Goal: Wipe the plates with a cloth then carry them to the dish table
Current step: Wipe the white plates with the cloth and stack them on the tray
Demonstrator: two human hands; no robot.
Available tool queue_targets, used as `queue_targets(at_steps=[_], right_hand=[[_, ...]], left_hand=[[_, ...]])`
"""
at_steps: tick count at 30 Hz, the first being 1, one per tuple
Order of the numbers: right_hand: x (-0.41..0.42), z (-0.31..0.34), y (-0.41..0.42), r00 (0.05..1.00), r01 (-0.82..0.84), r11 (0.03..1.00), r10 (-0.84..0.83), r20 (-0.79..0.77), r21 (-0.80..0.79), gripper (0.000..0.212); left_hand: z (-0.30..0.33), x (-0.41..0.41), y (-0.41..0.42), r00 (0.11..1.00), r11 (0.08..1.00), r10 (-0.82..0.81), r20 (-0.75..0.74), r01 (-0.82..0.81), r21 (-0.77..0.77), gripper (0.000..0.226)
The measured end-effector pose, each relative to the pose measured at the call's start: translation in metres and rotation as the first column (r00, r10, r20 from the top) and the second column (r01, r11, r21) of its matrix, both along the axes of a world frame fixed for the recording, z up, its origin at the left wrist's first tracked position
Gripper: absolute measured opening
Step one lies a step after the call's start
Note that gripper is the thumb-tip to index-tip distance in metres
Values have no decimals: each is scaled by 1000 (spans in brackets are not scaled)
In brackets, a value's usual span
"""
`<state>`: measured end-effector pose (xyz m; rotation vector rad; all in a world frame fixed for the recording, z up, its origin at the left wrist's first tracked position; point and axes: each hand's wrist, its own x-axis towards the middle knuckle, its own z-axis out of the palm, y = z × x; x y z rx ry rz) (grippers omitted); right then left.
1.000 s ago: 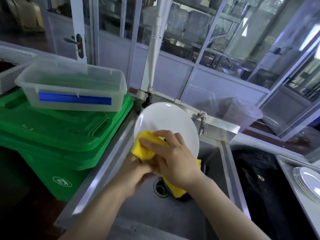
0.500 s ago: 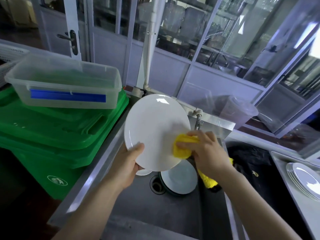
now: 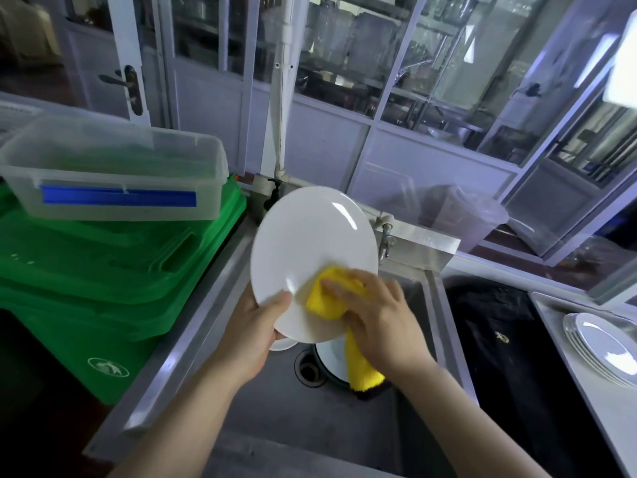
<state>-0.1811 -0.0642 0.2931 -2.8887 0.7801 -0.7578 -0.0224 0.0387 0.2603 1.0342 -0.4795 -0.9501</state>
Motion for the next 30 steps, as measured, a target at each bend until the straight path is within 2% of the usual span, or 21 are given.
queue_targets(at_steps=[2,4,6,8,10,12,13,15,16,17,19,21,23,24,25,26,27,28,29,30], right_hand=[[-1,2,-19,983,130,982,-145,110,133,46],[-1,5,-32,918,177,912,-288,271,370,49],[1,5,-33,821,87,795,-399,408,601,45],[2,3,-31,705,-100,610,-514,489,786,38],[2,6,-28,574,-367,351,-643,506,862,26],[-3,13,-30,494,-542,170,-728,475,823,15],[-6,17,-29,501,-587,121,-722,477,800,31],[-13,19,-32,542,-666,74,-637,549,743,78],[-16,21,-32,556,-692,55,-595,581,719,91],[-19,22,-32,566,-708,48,-558,607,704,95],[-25,24,-33,564,-707,57,-556,611,705,81],[-29,24,-34,539,-682,77,-618,572,727,60],[-34,22,-34,532,-653,62,-673,515,755,57],[-36,19,-35,532,-634,70,-683,500,770,56],[-38,16,-35,524,-618,93,-691,497,781,54],[-39,14,-36,511,-608,116,-700,499,786,54],[-41,12,-38,499,-605,129,-707,500,786,56],[-42,12,-39,493,-606,135,-710,503,784,59],[-44,11,-41,489,-613,137,-708,509,779,62],[-46,11,-43,483,-622,138,-707,517,771,65]], left_hand=[[4,-5,3,962,999,-20,272,7,47,35],[9,-11,4,811,996,-57,583,10,84,31],[7,-17,0,654,995,-89,751,23,98,33],[7,-22,-5,489,994,-101,867,8,111,28],[7,-22,-11,307,994,-105,946,11,107,29],[11,-18,-15,148,995,-98,984,0,99,38],[12,-15,-18,89,997,-76,993,0,76,42],[13,-9,-24,-4,997,-64,998,36,64,47],[16,-8,-26,-35,995,-81,996,54,83,49],[19,-8,-28,-71,992,-99,993,68,104,49],[20,-6,-32,-188,992,-83,979,77,99,47],[20,-1,-38,-267,995,-38,963,80,61,61],[20,6,-43,-199,992,-32,980,111,55,65],[19,9,-44,-133,991,-35,991,123,51,65],[17,11,-46,-26,993,-41,999,114,43,67],[15,10,-48,140,996,-49,989,81,38,73],[15,8,-49,365,998,-55,929,23,51,81],[14,5,-49,628,996,-56,776,-15,83,83],[14,2,-48,852,993,-66,519,4,121,73],[14,0,-47,971,990,-94,218,69,120,52]])
